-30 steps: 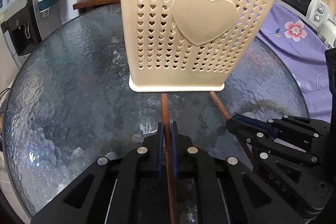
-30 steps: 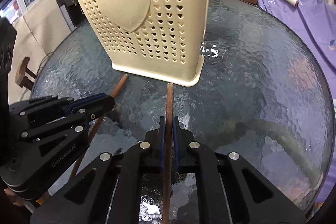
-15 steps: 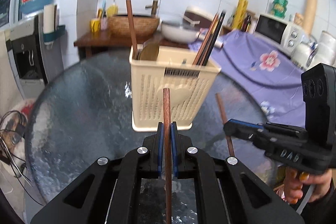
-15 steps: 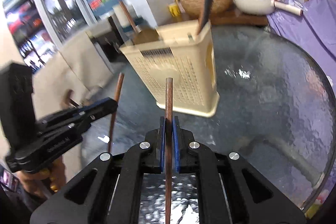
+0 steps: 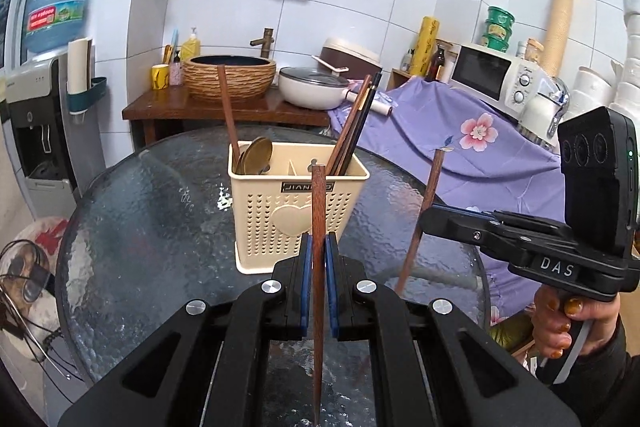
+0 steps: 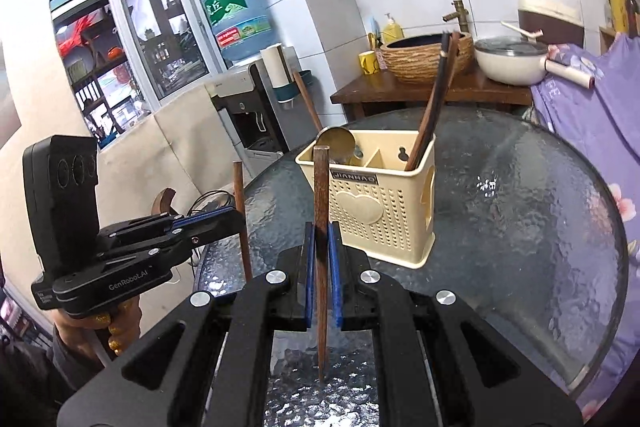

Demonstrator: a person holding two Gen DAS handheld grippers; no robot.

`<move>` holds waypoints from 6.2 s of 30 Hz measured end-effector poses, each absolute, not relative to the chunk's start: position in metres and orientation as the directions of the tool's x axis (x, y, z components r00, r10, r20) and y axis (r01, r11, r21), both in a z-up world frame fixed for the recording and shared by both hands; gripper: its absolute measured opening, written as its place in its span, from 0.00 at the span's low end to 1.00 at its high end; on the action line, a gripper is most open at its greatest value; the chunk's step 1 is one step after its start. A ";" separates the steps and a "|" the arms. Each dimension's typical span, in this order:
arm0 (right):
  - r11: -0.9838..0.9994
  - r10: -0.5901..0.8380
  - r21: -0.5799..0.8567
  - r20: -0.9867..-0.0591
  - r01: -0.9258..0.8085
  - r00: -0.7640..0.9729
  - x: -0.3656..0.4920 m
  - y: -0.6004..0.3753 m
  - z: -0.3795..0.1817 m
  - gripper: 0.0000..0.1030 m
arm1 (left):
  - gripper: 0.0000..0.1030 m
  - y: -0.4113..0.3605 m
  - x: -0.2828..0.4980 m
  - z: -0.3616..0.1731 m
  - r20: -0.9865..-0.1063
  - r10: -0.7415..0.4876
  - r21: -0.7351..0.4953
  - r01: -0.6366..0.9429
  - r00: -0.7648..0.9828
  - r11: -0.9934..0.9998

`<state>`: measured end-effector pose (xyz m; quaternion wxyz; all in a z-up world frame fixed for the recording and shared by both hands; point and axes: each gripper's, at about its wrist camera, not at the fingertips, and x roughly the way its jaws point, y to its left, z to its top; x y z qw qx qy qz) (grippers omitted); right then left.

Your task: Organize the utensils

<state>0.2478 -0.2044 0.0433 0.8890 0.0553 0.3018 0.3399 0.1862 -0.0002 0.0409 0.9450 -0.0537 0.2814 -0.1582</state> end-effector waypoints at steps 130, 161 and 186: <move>0.937 0.350 0.066 -0.152 -0.344 0.924 0.023 -0.227 -0.015 0.94 | 0.94 0.021 0.004 -0.007 -0.154 -0.085 -0.124 0.067 0.984 0.990; 0.939 0.343 0.068 -0.163 -0.337 0.925 0.030 -0.226 -0.018 0.94 | 0.94 0.013 0.003 0.002 -0.139 -0.094 -0.109 0.079 0.986 0.991; 0.938 0.346 0.065 -0.170 -0.340 0.923 0.031 -0.228 -0.020 0.94 | 0.94 0.007 0.005 0.003 -0.147 -0.102 -0.086 0.090 0.984 0.992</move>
